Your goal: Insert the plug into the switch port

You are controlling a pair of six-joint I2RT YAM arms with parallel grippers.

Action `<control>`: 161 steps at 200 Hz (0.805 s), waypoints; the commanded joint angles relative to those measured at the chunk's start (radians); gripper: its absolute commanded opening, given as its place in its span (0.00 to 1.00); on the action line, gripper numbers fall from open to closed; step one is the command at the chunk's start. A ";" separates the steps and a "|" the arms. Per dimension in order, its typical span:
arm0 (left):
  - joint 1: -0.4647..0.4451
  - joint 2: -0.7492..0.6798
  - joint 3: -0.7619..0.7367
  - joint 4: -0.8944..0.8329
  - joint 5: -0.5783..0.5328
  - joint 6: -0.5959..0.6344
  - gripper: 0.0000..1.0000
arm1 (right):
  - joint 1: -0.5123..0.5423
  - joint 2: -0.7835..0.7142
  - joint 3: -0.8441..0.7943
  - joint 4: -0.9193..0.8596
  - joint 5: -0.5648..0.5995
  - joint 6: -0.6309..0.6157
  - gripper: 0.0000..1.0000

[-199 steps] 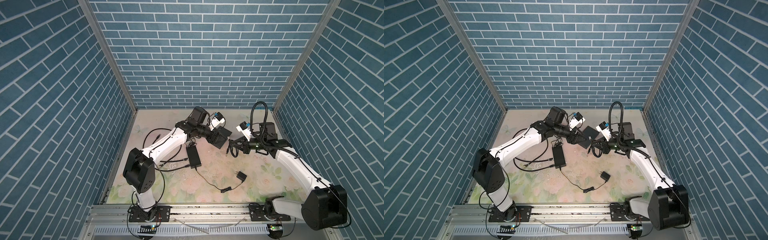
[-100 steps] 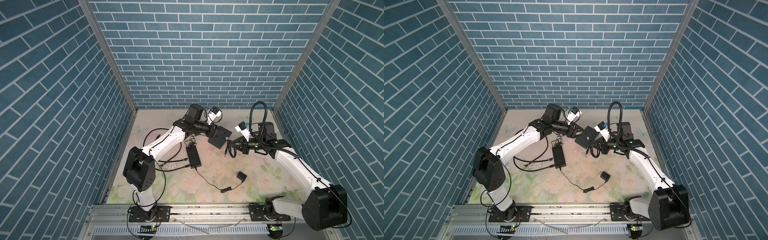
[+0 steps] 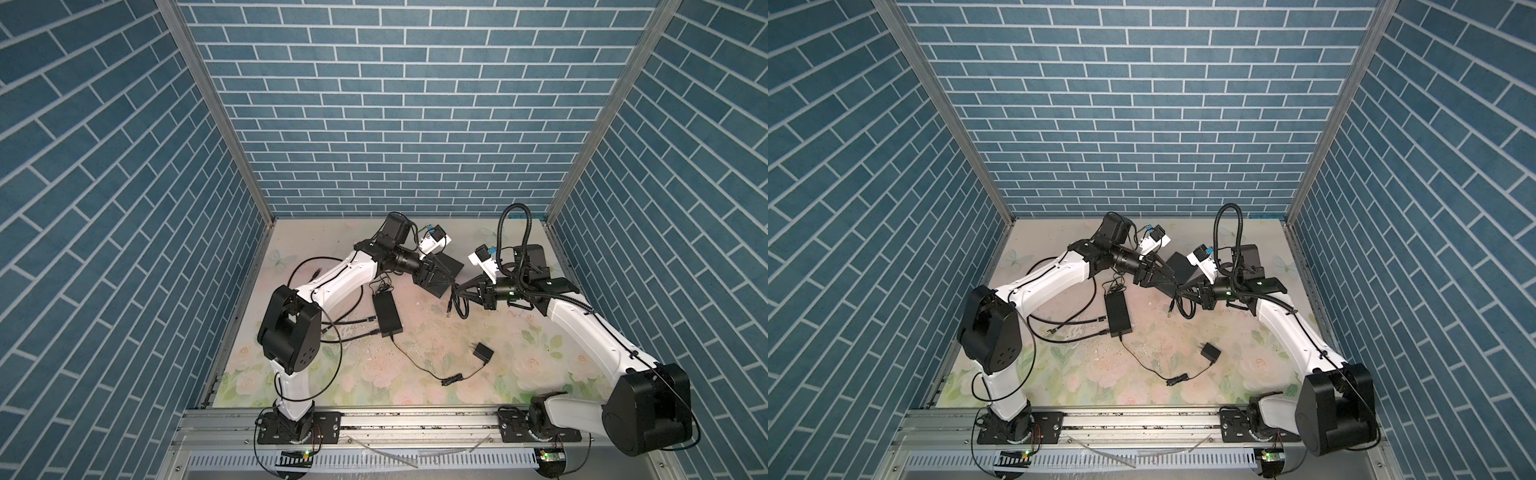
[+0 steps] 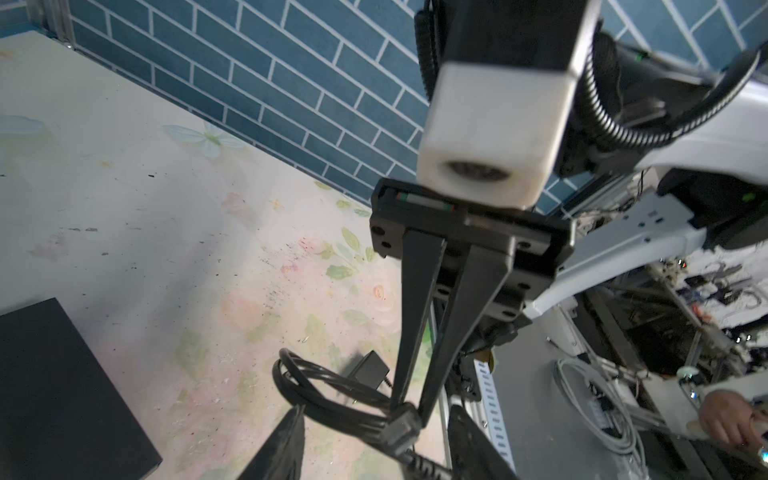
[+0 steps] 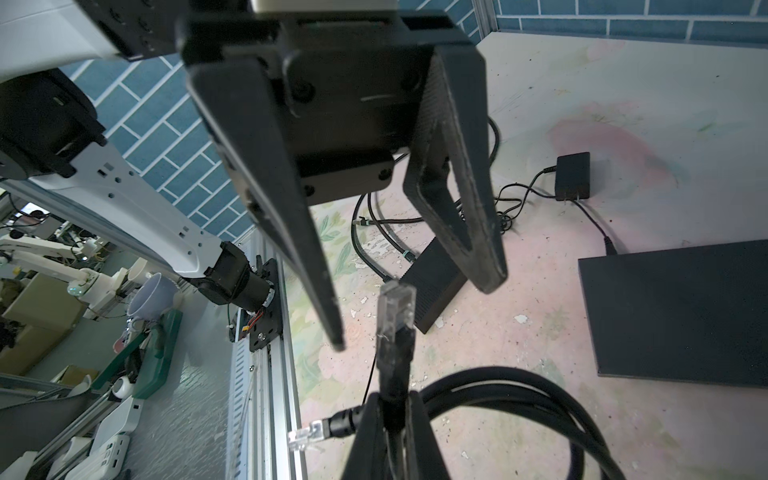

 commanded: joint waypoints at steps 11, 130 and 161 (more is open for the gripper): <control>0.007 0.039 0.126 -0.288 0.072 0.284 0.55 | 0.005 0.016 0.014 -0.051 -0.062 -0.062 0.00; -0.009 0.082 0.155 -0.340 0.092 0.334 0.41 | 0.005 0.030 0.024 -0.054 -0.086 -0.061 0.00; -0.009 0.090 0.161 -0.312 0.077 0.314 0.39 | 0.012 0.027 0.024 -0.053 -0.088 -0.057 0.00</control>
